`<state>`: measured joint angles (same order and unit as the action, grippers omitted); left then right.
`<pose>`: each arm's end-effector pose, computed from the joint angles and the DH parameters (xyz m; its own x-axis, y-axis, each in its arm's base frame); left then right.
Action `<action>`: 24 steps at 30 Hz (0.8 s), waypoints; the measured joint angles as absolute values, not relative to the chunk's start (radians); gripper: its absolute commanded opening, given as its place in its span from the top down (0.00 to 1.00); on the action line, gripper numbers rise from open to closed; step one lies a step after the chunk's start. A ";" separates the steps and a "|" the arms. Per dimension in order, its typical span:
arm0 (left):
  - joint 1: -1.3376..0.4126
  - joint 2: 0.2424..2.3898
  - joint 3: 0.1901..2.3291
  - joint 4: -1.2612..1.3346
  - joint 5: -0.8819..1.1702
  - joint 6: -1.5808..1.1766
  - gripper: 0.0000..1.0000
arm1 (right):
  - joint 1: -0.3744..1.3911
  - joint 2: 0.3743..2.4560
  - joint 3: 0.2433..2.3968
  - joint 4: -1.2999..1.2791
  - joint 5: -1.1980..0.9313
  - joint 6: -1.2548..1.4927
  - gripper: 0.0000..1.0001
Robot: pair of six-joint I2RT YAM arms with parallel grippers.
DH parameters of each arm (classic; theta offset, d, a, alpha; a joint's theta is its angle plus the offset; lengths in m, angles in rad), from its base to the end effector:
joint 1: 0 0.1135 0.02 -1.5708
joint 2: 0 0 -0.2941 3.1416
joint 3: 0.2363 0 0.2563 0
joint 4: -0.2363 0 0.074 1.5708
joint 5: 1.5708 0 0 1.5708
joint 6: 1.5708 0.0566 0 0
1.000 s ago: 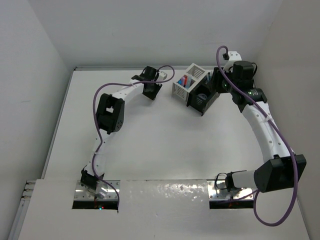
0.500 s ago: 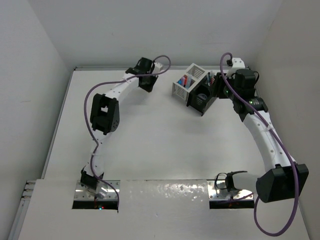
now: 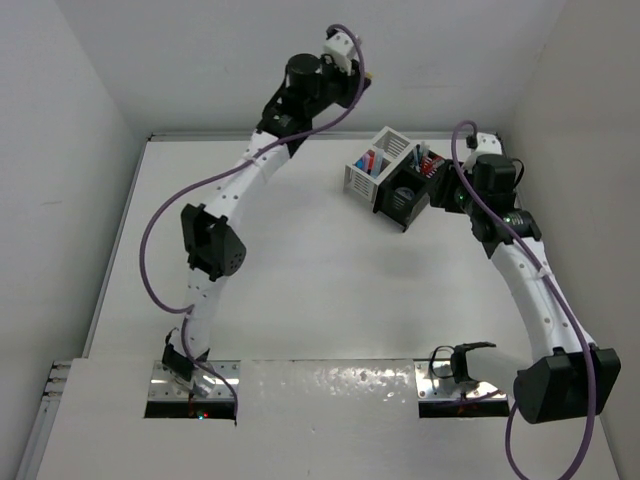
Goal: Sort the stationery into containers
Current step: Pick up the stationery from the center of the board, then place the stationery in the storage box.
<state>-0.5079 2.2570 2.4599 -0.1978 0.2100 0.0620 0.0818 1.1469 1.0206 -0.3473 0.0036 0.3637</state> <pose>0.4903 -0.2864 0.4507 0.0452 0.0442 -0.9980 0.6563 0.7519 0.0630 0.2691 0.0219 0.3501 -0.4528 0.3198 -0.8323 0.0883 0.9450 0.3150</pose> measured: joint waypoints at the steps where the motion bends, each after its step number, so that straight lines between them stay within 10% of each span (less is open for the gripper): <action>1: -0.523 2.292 2.482 -0.154 0.224 0.039 1.00 | 0.080 1.145 1.039 -0.373 0.012 0.364 0.53; 24: -0.661 2.775 2.567 0.351 0.162 -0.068 1.00 | 0.073 0.895 1.243 -0.768 0.263 0.352 0.52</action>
